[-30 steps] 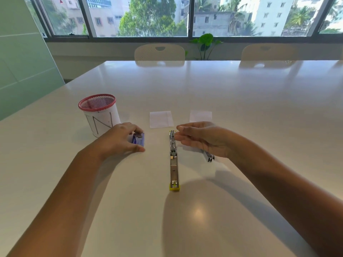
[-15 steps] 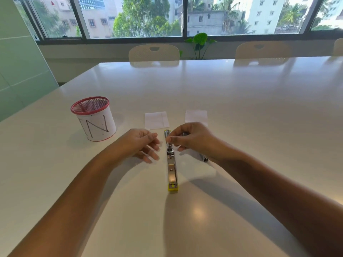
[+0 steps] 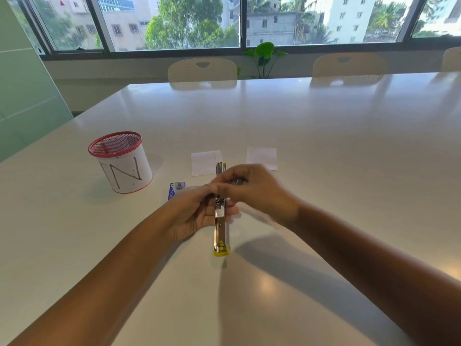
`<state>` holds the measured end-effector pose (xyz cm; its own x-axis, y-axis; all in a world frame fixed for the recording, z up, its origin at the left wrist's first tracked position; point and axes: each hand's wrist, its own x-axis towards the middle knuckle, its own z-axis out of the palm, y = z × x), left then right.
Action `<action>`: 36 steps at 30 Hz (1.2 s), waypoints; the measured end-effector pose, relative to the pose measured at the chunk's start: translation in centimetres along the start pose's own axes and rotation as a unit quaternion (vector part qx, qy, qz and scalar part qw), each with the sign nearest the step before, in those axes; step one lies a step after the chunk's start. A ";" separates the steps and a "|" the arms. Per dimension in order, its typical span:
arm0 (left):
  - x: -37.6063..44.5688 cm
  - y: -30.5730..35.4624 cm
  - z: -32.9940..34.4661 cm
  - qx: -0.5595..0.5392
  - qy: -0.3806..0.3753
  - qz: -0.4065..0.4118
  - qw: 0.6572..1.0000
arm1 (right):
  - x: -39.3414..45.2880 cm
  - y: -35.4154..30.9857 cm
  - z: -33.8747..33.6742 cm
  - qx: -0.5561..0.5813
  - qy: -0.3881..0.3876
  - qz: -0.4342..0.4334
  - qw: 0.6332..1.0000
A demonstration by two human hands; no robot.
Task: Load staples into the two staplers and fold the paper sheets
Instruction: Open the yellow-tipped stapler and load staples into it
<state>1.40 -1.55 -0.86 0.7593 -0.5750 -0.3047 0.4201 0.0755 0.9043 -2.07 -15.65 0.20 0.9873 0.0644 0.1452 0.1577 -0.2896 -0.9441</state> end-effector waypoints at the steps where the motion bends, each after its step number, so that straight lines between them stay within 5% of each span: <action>1: 0.0 0.0 0.0 -0.005 0.005 -0.004 1.000 | 0.1 -0.1 -0.3 0.060 0.000 0.027 0.998; 4: 0.4 0.1 -0.3 -0.019 0.011 -0.037 0.999 | 0.8 -0.5 -1.6 0.237 0.040 0.090 0.967; 8: 1.0 0.1 -0.8 -0.013 0.004 -0.053 0.999 | 1.1 -1.0 -2.9 0.300 0.051 0.152 0.940; 21: 1.1 -0.1 -0.9 0.010 0.001 -0.041 0.999 | 1.2 -0.6 -3.5 0.099 0.062 0.088 0.989; 36: 1.0 0.1 -0.8 0.033 -0.018 -0.049 0.998 | 1.4 0.2 -3.0 0.184 0.031 0.141 0.972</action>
<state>2.60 -1.46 -1.35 0.6979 -0.6057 -0.3822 0.4569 -0.0344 0.8888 -0.58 -18.52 1.16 0.9913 -0.0293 -0.1280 -0.1255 0.0749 -0.9893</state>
